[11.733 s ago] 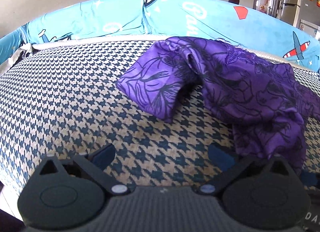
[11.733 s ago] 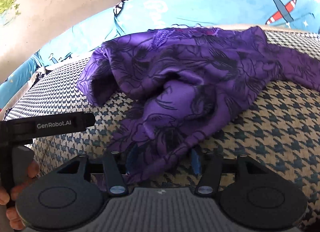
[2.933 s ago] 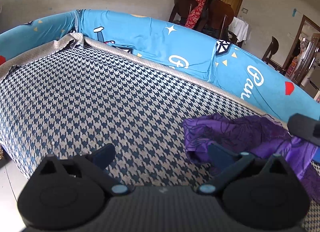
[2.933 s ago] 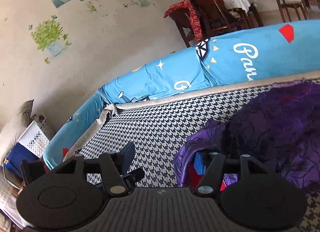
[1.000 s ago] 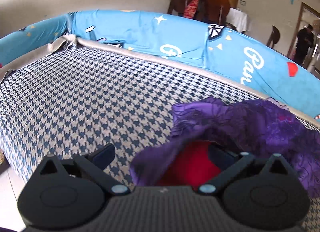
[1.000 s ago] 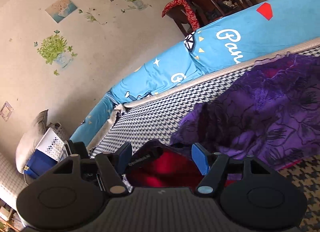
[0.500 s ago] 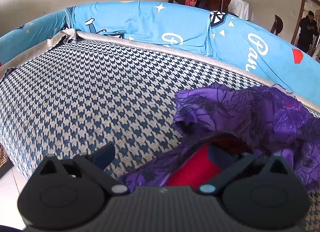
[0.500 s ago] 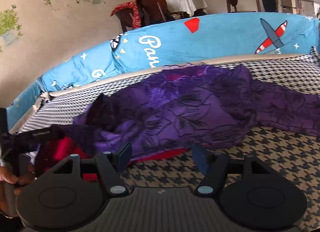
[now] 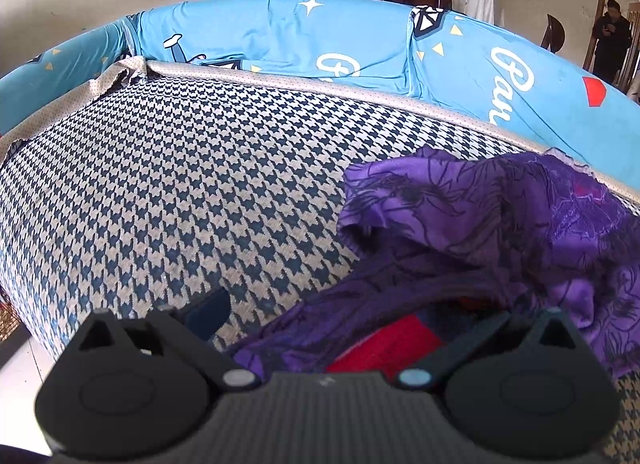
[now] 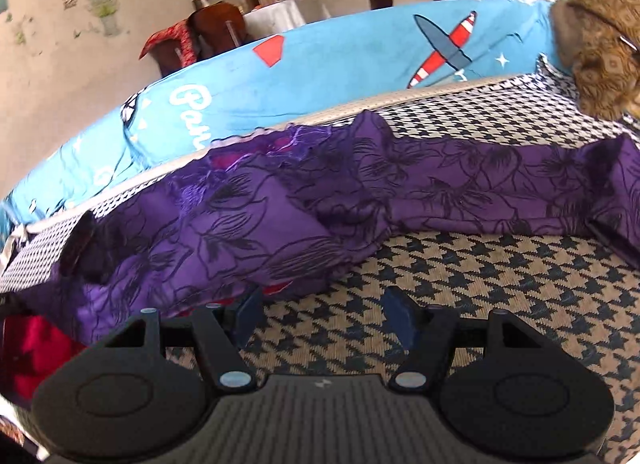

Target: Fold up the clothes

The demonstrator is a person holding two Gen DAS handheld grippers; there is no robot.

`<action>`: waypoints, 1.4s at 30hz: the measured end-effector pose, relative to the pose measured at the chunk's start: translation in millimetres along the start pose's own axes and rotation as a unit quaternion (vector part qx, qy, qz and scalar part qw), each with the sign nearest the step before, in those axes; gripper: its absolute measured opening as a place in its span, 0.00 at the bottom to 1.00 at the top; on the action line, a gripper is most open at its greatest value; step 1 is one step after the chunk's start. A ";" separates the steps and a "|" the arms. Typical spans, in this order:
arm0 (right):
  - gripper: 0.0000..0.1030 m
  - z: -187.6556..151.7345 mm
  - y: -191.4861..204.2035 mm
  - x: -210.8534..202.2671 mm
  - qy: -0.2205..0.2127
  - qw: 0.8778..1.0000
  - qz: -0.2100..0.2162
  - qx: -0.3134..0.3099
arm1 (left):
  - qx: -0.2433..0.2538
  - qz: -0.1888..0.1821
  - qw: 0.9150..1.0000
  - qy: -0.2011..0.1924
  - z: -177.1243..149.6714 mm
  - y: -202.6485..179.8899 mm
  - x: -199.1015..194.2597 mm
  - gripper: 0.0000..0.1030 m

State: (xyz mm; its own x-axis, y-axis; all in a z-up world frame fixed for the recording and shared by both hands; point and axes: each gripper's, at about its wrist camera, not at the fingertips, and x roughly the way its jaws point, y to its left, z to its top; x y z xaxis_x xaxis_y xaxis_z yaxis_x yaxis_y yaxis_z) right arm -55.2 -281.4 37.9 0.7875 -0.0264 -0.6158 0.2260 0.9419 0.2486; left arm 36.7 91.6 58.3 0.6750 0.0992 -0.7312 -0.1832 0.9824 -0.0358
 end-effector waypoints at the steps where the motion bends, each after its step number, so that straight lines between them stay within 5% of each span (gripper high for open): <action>1: 0.65 1.1 0.1 3.7 -0.001 1.000 -0.002 0.004 | 0.003 0.002 1.000 0.001 -1.0 -1.3 0.7 1.00; 13: 0.65 2.7 8.9 46.3 -0.006 1.000 0.025 0.016 | 0.007 0.007 1.000 0.015 -6.6 -5.2 7.9 1.00; 22: 0.96 -5.2 10.9 59.6 -0.007 0.998 0.054 0.019 | 0.014 0.009 0.999 0.029 -11.8 -11.0 15.2 1.00; 27: 0.98 -6.6 11.9 61.1 -0.011 0.998 0.062 0.017 | 0.016 0.010 0.999 0.033 -14.5 -12.2 17.1 1.00; 30: 0.93 -6.8 11.1 57.8 -0.019 0.998 0.059 0.028 | 0.017 0.011 0.999 0.035 -16.8 -12.7 17.8 1.00; 35: 0.40 -3.4 5.2 55.6 -0.021 0.997 0.061 0.040 | 0.018 0.013 0.999 0.037 -18.6 -14.0 19.4 1.00; 38: 0.20 -1.3 8.0 51.5 -0.026 0.996 0.073 0.038 | 0.018 0.015 0.999 0.037 -21.3 -15.3 18.4 1.00; 42: 0.13 0.8 19.9 35.4 -0.050 0.996 0.075 0.008 | 0.022 0.020 0.999 0.035 -26.4 -17.5 16.1 1.00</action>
State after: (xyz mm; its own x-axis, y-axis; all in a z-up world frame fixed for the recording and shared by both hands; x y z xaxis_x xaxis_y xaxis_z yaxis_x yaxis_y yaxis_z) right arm -22.3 -263.8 21.6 0.8662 0.0796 -0.4934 0.1103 0.9324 0.3441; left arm 31.8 71.9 29.2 0.6163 0.1296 -0.7768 -0.1764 0.9840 0.0243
